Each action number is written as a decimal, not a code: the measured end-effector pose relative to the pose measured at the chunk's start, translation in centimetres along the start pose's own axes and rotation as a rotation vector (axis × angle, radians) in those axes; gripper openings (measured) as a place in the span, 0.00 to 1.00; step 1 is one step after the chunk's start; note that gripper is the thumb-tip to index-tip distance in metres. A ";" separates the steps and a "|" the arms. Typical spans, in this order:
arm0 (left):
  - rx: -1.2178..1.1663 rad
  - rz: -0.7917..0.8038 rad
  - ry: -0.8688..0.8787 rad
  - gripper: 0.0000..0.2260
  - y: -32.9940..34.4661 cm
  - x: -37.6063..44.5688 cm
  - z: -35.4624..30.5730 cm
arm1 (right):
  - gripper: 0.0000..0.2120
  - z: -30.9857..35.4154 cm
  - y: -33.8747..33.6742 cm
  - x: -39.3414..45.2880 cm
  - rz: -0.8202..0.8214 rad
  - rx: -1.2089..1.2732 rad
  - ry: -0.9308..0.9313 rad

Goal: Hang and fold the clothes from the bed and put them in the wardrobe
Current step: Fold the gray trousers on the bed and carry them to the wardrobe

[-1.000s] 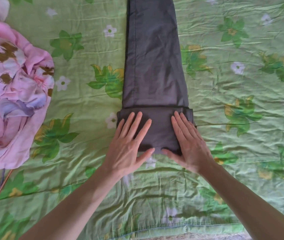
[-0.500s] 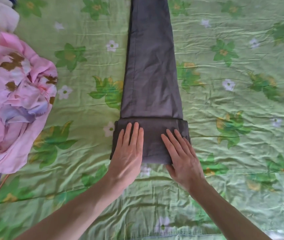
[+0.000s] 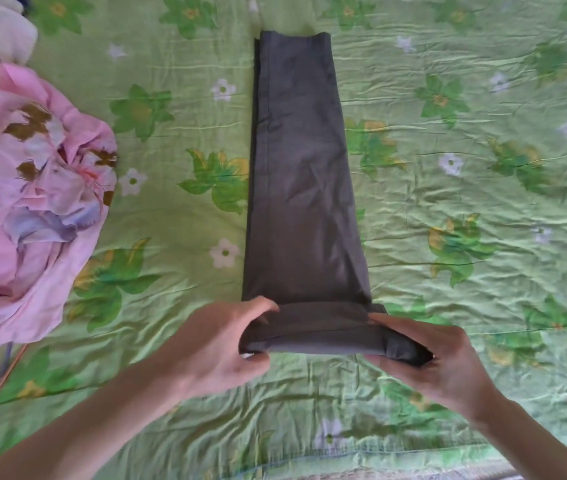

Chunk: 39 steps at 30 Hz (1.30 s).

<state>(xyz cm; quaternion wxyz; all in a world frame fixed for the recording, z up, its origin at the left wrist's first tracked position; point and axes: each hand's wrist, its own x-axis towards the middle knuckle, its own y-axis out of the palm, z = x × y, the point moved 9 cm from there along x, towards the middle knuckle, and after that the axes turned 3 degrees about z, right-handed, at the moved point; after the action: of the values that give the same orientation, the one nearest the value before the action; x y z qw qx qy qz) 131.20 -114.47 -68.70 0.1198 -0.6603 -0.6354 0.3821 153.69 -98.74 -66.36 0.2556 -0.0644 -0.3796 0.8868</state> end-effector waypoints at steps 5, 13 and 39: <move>-0.585 -0.154 -0.205 0.16 -0.9 1.1 5.8 | 0.22 -2.1 -0.4 1.2 -0.103 0.225 0.273; -0.886 -0.500 -0.403 0.25 0.1 4.9 8.4 | 0.15 -5.1 2.2 5.9 -0.362 0.125 0.498; 0.638 -0.101 -0.034 0.57 4.5 8.4 3.7 | 0.44 -6.2 9.1 7.8 0.112 -0.477 0.038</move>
<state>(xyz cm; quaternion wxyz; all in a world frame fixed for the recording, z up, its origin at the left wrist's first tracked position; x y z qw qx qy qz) 131.28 -108.63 -77.10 0.3292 -0.5505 -0.5174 0.5664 145.16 -96.15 -76.55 0.1908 -0.1604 -0.5692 0.7835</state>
